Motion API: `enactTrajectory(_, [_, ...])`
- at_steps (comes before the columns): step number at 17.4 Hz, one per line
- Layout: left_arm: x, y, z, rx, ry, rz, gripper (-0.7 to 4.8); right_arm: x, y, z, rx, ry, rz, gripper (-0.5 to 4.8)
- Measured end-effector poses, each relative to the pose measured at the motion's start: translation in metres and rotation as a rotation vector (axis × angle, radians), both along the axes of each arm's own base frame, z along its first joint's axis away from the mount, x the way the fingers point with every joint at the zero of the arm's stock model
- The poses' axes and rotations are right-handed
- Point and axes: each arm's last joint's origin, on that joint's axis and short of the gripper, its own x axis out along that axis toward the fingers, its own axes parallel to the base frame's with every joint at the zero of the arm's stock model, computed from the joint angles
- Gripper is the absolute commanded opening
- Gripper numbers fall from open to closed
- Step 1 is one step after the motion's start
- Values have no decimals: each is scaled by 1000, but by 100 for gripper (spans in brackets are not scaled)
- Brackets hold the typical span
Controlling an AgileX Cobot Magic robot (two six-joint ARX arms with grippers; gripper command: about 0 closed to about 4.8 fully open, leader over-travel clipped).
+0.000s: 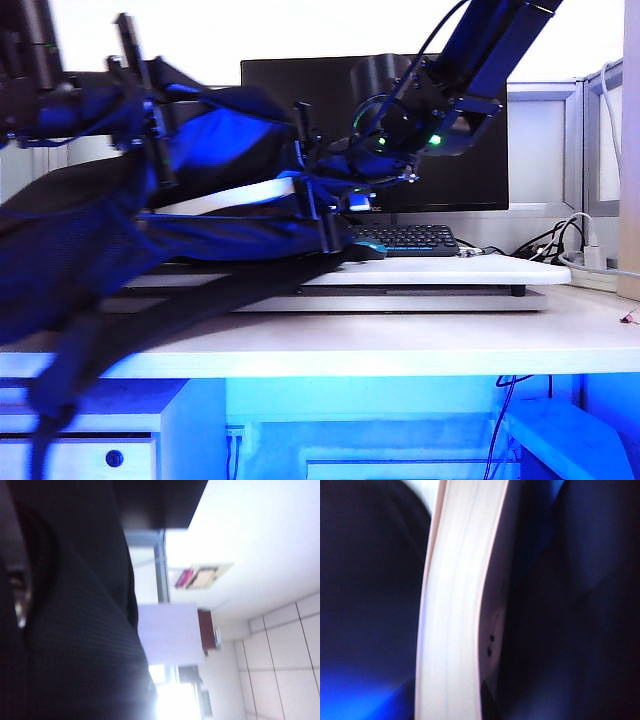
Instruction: Pick up the book on the desk and put it into the open backpack.
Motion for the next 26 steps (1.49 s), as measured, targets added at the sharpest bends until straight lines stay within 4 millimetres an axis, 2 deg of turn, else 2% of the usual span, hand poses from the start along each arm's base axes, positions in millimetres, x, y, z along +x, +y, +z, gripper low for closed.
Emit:
enactTrajectory(3, [-2,-8,-1,13,-3,-40,-4,-3,4,-1,0,9,43,1])
enactTrajectory(4, [-2,-8,-1,16,-4,-38,56,-3,4,-1,1,9,51,157])
enactTrajectory(5, [-2,-7,-1,31,-18,-31,311,-2,3,-1,-1,4,62,479])
enactTrajectory(6, [-1,-1,2,82,-108,-29,415,-1,0,1,-8,-37,83,479])
enactTrajectory(9, [2,20,6,182,-255,53,433,8,-16,1,-63,-102,61,479])
enactTrajectory(11, [6,35,1,249,-259,85,436,17,-35,4,-110,-168,14,479])
enactTrajectory(13, [9,57,-8,297,-180,20,436,31,-68,4,-161,-189,-59,479])
enactTrajectory(14, [8,59,-9,293,-161,-30,436,35,-79,4,-167,-190,-83,479])
enactTrajectory(15, [7,57,-10,267,-109,-100,436,39,-90,4,-169,-190,-106,479])
enactTrajectory(17, [4,43,-11,204,12,-222,436,39,-92,4,-174,-201,-90,479])
enactTrajectory(19, [2,25,-7,214,13,-377,435,38,-89,4,-180,-213,-64,479])
enactTrajectory(21, [1,3,9,219,-5,-532,435,38,-88,4,-195,-239,-51,479])
enactTrajectory(23, [0,-20,30,232,-116,-597,435,38,-88,9,-193,-290,-53,479])
enactTrajectory(24, [1,-23,37,233,-151,-596,435,39,-88,10,-191,-302,-54,479])
enactTrajectory(25, [3,-26,53,243,-239,-587,435,40,-92,11,-195,-317,-62,479])
enactTrajectory(26, [4,-26,67,267,-388,-556,432,41,-95,11,-209,-332,-66,479])
